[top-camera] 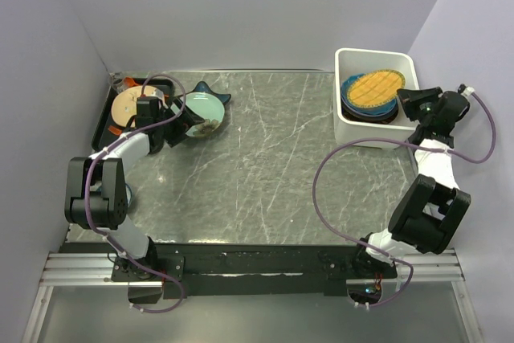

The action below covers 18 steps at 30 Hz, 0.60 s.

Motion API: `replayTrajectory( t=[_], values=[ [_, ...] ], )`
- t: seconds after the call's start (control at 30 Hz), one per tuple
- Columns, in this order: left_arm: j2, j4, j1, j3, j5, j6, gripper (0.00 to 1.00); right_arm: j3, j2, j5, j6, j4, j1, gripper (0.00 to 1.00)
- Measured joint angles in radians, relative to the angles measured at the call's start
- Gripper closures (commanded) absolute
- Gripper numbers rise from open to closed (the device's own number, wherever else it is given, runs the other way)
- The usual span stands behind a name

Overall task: Place the plates into the plastic bin on the countertop
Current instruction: Place the plate in the plastic bin.

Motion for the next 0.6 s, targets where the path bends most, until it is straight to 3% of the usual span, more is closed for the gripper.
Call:
replayTrajectory(
  t=[0.6],
  values=[
    [0.000,-0.004,-0.001,0.002,-0.004,0.006,0.01,0.027,0.226,0.045,0.021,0.073,0.028,0.93]
  ],
)
